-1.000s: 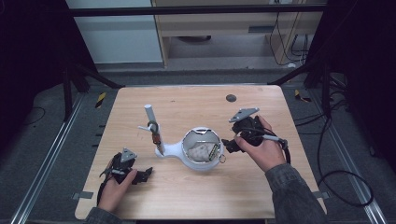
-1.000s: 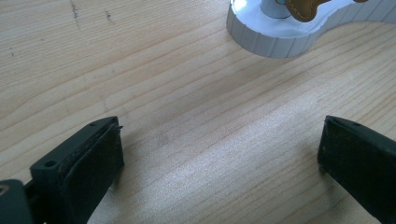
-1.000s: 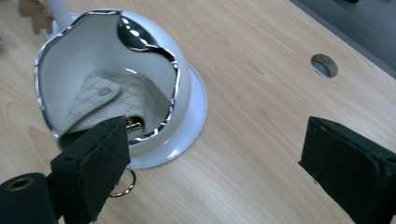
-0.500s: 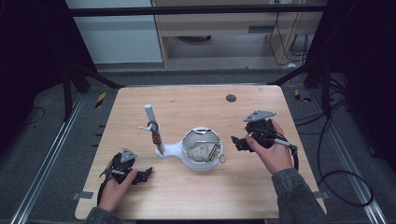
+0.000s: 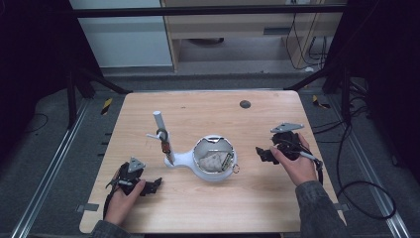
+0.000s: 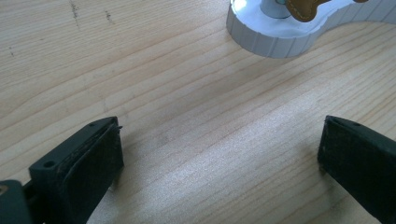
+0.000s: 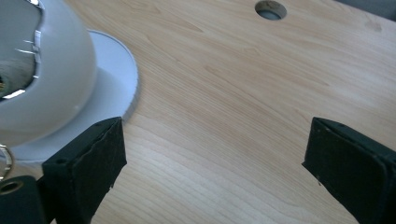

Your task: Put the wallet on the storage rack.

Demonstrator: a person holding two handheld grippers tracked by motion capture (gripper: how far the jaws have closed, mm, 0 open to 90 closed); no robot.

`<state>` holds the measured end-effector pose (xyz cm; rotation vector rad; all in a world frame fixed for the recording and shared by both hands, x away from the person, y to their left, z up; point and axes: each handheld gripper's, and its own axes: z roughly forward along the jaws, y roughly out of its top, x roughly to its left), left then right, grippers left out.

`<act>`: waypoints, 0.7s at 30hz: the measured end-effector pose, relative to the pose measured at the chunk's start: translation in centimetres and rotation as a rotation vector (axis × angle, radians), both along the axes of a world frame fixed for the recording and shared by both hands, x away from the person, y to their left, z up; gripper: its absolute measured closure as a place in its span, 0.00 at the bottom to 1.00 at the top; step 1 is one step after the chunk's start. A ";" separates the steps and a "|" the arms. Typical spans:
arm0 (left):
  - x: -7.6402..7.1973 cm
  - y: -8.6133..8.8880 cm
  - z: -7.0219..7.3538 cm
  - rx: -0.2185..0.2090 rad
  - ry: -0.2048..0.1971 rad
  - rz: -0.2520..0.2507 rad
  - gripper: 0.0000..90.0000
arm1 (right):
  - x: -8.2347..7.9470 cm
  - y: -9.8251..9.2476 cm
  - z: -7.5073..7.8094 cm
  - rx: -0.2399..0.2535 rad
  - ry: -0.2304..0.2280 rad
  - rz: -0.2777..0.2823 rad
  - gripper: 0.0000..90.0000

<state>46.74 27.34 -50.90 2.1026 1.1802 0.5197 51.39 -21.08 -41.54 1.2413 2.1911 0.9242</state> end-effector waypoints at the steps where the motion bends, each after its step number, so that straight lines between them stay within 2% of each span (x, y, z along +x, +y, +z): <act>1: 0.0 0.0 0.0 0.000 0.000 0.000 0.00 | 0.0 0.0 0.0 0.000 0.000 0.000 0.06; 6: 0.0 0.0 0.0 0.000 0.000 0.000 0.00 | 0.5 -0.7 -1.0 0.001 0.016 -0.032 0.05; 7: 0.0 0.0 0.0 0.000 0.000 0.000 0.00 | 0.6 -1.0 -1.4 0.020 0.020 -0.042 0.06; 11: 0.0 0.0 0.0 0.000 0.000 0.000 0.00 | 0.6 -1.4 -2.1 0.046 0.018 -0.065 0.06; 21: 0.0 0.0 0.0 0.000 0.000 0.000 0.00 | 0.3 -2.6 -4.2 0.066 0.043 -0.097 0.06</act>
